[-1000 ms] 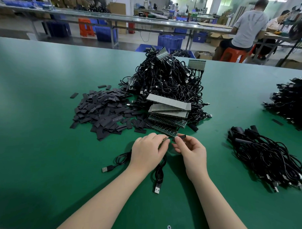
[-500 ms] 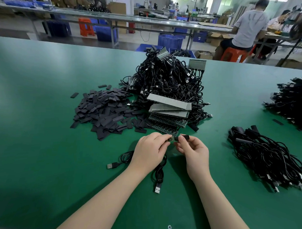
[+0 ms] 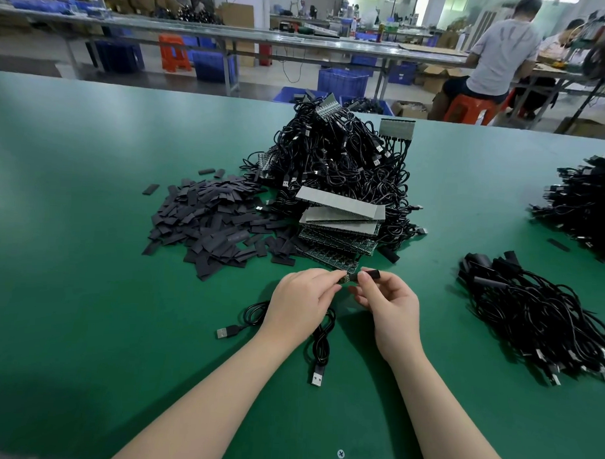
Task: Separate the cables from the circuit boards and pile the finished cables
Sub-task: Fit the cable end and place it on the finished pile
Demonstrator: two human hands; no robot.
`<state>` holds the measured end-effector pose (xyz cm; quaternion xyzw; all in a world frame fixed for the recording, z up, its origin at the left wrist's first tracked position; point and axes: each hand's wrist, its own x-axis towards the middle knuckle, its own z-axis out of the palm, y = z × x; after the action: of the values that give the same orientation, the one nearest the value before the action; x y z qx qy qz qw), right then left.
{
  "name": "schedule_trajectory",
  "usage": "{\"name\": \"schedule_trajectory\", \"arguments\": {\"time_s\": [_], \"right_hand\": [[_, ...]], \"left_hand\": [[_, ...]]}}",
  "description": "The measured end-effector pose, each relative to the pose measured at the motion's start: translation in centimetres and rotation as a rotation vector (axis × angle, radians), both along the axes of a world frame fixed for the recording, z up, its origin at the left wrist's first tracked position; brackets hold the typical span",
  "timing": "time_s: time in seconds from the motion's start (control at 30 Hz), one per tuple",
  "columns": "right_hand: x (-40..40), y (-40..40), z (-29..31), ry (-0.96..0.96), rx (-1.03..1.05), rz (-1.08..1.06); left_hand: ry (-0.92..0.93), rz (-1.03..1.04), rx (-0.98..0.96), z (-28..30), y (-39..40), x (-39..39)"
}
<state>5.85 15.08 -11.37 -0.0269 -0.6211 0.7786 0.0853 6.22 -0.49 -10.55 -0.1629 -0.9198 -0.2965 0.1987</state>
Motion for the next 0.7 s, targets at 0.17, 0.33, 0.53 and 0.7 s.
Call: {"name": "schedule_trajectory", "arguments": {"time_s": [0.17,0.33,0.53,0.7], "right_hand": [[0.02,-0.04,-0.04,0.012,0.040,0.004],[0.00,-0.01,-0.13,0.009,0.065,0.010],[-0.11,0.13,-0.23,-0.001,0.041,0.031],[-0.13,0.12,-0.17,-0.006,0.040,0.040]], "left_hand": [[-0.018,-0.018,-0.007,0.04,-0.03,0.01],[-0.027,-0.012,0.002,0.00,-0.10,-0.01],[-0.025,-0.011,0.009,0.00,-0.08,-0.03],[-0.026,-0.016,0.005,0.00,-0.05,-0.06]]}}
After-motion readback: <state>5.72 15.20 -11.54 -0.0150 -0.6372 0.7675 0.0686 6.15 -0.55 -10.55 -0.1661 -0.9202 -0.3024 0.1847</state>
